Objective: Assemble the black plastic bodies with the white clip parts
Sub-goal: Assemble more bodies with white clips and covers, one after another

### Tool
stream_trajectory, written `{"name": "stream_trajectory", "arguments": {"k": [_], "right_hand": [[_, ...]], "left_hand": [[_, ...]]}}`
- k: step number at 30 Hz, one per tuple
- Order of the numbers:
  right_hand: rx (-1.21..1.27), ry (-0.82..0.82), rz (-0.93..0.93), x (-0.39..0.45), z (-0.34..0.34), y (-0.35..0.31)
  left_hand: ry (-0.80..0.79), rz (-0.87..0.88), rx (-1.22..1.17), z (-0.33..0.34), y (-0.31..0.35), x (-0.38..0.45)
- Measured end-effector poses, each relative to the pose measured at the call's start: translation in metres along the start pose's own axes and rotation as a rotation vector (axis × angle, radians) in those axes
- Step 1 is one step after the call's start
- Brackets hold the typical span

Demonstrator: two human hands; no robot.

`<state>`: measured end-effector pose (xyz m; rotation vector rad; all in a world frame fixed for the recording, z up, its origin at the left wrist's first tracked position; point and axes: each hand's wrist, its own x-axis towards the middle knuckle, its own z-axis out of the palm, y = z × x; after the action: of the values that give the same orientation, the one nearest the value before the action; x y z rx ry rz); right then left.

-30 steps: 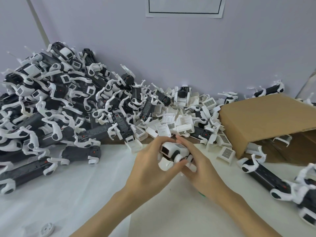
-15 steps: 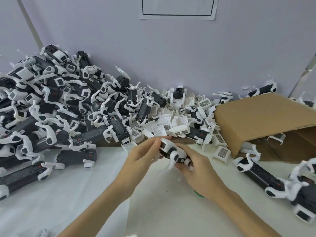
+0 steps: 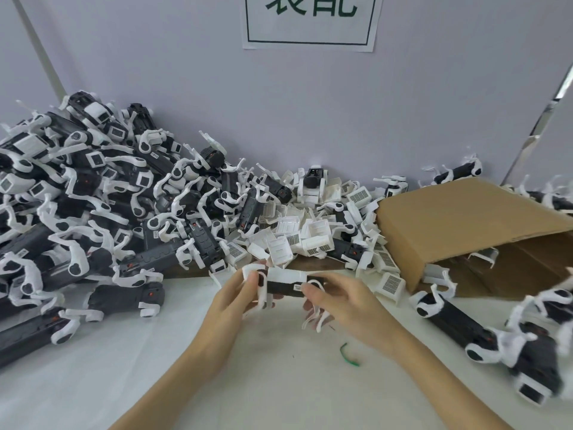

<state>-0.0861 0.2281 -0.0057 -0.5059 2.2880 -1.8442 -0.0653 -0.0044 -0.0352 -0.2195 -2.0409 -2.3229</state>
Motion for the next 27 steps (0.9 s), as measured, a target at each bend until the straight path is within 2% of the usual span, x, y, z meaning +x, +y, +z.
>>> {"name": "stream_trajectory", "arguments": {"k": [2,3,6,7,8,10,12,15,16,18,20,23,27], "right_hand": [[0.208,0.008,0.083,0.007,-0.019,-0.011],[0.4,0.011,0.056,0.011,-0.031,-0.017],[1.1,-0.018,-0.189,0.015,-0.069,-0.031],[1.225,-0.033,-0.203,0.017,-0.08,-0.033],[1.237,-0.031,-0.175,0.019,-0.088,-0.034],[1.048,0.012,-0.07,0.022,-0.093,-0.028],[0.701,0.174,-0.039,0.026,-0.088,-0.016],[-0.125,0.523,-0.14,0.031,-0.081,0.009],[-0.4,0.562,-0.172,0.034,-0.08,0.017],[-0.791,0.49,-0.172,0.041,-0.078,0.027],[-1.047,0.386,-0.12,0.049,-0.074,0.033],[-1.148,0.41,-0.191,0.06,-0.071,0.031],[-0.925,0.55,-0.246,0.083,-0.079,0.011]], "left_hand": [[0.055,0.023,-0.038,0.001,-0.002,0.002],[0.083,0.034,-0.047,0.001,-0.002,0.003],[0.12,0.041,-0.019,0.001,-0.002,0.003],[0.116,0.038,-0.002,0.001,-0.003,0.003],[0.107,0.038,0.021,0.002,-0.004,0.002],[0.079,0.049,0.104,0.003,-0.005,0.0],[0.049,0.056,0.211,0.005,-0.005,-0.002],[0.029,0.045,0.297,0.01,-0.003,-0.006],[0.027,0.042,0.309,0.011,-0.002,-0.007],[0.027,0.035,0.328,0.012,0.0,-0.009],[0.029,0.029,0.326,0.013,0.001,-0.009],[0.019,0.027,0.344,0.011,0.0,-0.009],[0.023,0.025,0.36,0.01,-0.002,-0.008]]}}
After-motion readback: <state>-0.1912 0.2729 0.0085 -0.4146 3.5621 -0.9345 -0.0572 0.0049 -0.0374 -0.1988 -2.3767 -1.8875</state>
